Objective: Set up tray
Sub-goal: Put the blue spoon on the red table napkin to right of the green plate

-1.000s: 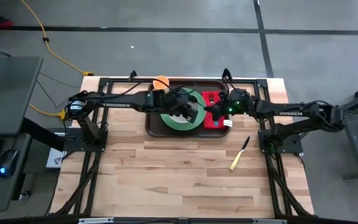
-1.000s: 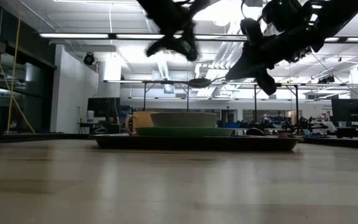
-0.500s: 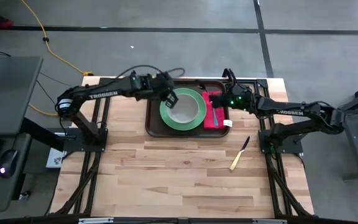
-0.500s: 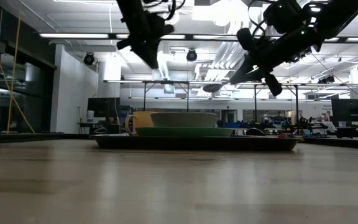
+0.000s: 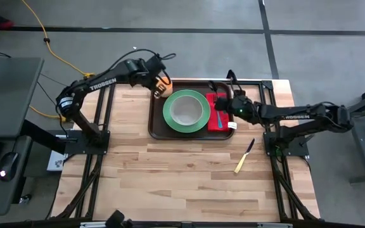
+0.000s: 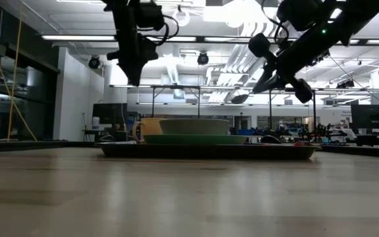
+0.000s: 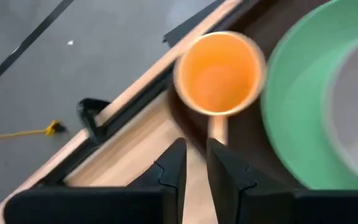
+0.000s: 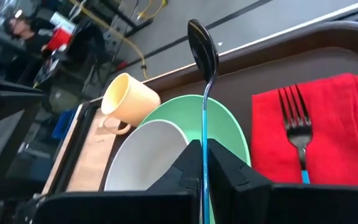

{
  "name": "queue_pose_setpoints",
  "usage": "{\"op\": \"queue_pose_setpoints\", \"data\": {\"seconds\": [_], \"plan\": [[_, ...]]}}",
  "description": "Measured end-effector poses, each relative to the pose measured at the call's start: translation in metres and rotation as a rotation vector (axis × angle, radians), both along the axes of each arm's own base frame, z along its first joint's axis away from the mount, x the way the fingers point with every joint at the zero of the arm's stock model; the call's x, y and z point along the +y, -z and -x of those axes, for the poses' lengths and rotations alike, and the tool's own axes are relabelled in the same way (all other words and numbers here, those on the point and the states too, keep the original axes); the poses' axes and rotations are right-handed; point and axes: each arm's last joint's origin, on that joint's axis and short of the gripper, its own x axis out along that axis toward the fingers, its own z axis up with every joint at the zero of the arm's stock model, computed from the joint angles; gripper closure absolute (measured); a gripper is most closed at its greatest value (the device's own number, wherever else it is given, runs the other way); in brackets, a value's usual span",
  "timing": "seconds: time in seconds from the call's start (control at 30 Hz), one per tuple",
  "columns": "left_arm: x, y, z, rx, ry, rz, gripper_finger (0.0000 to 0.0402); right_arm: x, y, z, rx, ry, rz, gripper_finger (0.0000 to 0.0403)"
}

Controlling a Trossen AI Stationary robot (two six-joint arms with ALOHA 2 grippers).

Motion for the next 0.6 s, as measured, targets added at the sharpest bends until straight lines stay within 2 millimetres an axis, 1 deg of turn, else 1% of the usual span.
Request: {"op": "queue_pose_setpoints", "data": {"seconds": [0.13,0.3,0.43,0.6], "plan": [[0.011,0.0,0.009,0.031,-0.009,0.003,0.0309,0.011,0.008,-0.007,-0.005,0.054,-0.015,0.0403],[0.022,0.001,0.019,0.063,-0.01,0.005,0.0309,0.023,0.025,-0.019,-0.007,0.087,-0.052,0.0403],[0.03,0.002,0.028,0.096,-0.023,0.017,0.0309,0.025,0.036,-0.03,-0.029,0.091,-0.063,0.0403],[0.04,0.003,0.043,0.143,-0.057,0.049,0.0309,0.024,0.052,-0.036,-0.012,0.119,-0.089,0.0403]]}}
